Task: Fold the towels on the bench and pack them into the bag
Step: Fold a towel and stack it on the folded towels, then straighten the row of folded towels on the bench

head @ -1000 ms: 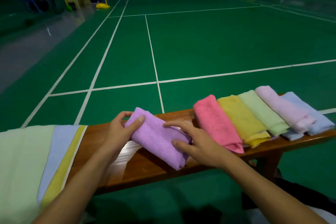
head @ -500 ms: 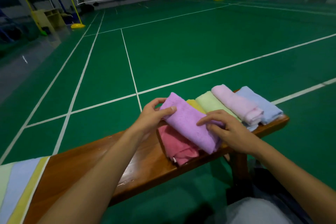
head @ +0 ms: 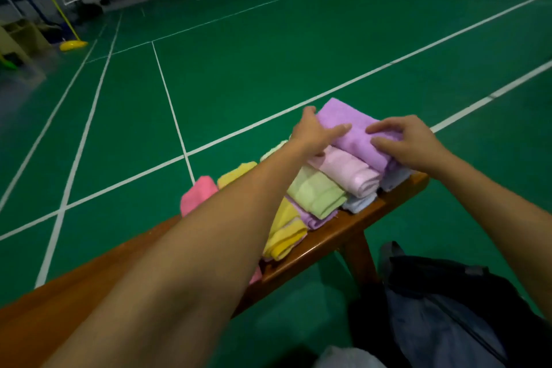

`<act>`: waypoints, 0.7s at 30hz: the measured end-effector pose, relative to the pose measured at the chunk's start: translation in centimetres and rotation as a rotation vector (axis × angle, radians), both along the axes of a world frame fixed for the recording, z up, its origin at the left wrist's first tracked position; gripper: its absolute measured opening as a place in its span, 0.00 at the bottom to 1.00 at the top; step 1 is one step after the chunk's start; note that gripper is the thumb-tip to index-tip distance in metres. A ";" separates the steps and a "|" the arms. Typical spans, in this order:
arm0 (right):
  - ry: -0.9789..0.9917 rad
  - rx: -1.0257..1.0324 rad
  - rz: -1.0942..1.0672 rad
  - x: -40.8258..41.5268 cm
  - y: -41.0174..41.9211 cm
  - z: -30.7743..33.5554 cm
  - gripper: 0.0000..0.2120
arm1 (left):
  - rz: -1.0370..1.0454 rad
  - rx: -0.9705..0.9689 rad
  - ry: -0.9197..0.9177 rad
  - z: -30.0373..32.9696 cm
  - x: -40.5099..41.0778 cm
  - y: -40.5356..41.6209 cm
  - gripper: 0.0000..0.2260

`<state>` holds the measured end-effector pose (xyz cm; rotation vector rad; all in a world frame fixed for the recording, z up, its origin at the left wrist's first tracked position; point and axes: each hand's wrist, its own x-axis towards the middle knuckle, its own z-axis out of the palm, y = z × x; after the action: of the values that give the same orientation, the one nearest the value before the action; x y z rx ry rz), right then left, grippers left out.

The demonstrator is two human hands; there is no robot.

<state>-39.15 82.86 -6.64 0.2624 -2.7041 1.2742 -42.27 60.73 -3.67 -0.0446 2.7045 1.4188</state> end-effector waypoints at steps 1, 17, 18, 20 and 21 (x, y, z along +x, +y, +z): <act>-0.052 0.074 -0.032 -0.9 0.1 -1.2 0.11 | -0.083 -0.198 0.019 -1.7 -0.2 0.4 0.43; -0.037 0.478 -0.222 0.7 -8.4 2.8 0.16 | -0.201 -0.360 0.293 0.6 6.6 -4.7 0.13; 0.006 0.385 -0.179 1.5 -9.6 3.5 0.15 | -0.183 -0.371 0.351 1.4 7.8 -6.4 0.12; 0.109 0.200 -0.075 3.5 -12.2 5.0 0.13 | -0.146 -0.429 0.469 3.6 10.5 -10.1 0.08; 0.170 0.119 -0.019 4.6 -13.7 5.7 0.12 | -0.123 -0.448 0.526 4.8 11.9 -12.1 0.06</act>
<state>-34.59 69.13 -0.90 0.3402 -2.6333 1.0372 -30.35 48.61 1.12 0.5252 3.3197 0.8531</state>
